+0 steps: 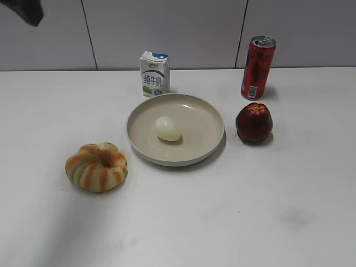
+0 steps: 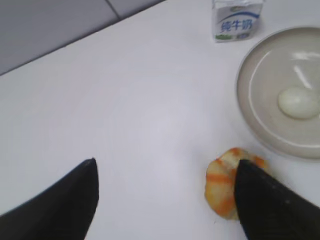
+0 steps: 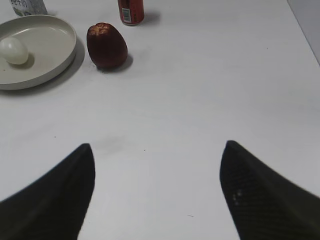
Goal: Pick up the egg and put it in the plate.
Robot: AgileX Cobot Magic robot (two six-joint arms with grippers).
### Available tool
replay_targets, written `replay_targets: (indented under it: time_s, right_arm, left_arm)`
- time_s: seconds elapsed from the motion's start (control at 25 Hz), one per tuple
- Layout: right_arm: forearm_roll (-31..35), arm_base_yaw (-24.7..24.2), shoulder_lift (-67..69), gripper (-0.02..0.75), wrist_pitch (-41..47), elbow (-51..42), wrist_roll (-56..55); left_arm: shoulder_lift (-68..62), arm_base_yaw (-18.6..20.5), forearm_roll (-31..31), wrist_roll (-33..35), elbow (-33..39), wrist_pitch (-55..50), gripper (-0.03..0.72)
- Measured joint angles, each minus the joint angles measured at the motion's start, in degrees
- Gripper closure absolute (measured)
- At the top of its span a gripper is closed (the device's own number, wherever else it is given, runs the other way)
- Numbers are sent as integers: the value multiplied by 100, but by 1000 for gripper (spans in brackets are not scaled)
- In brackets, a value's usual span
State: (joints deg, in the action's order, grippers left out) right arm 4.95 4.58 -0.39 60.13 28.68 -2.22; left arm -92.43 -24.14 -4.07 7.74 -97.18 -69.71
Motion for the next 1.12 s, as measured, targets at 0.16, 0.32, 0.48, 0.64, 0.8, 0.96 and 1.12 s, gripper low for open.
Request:
replay_targets:
  time_s: [0.16, 0.32, 0.48, 0.64, 0.8, 0.96, 1.12]
  right_arm:
    - [0, 0, 0, 150, 0, 0, 0]
    - [0, 0, 0, 150, 0, 0, 0]
    - [0, 0, 0, 150, 0, 0, 0]
    - [0, 0, 0, 150, 0, 0, 0]
    - [0, 0, 0, 150, 0, 0, 0]
    - [0, 0, 0, 150, 0, 0, 0]
    - [0, 0, 0, 150, 0, 0, 0]
  left_arm:
    - [702, 363, -13, -102, 1046, -7, 50]
    - [1410, 487, -25, -170, 2152, -7, 64]
    - [2241, 487, -17, -268, 3255, -5, 74]
    - [3220, 487, -17, -433, 4398, -11, 83]
    - [4378, 487, -42, -483, 5412, -12, 94]
    - [5614, 487, -231, -483, 6134, -24, 95]
    - [6757, 487, -324, -487, 6526, -36, 95]
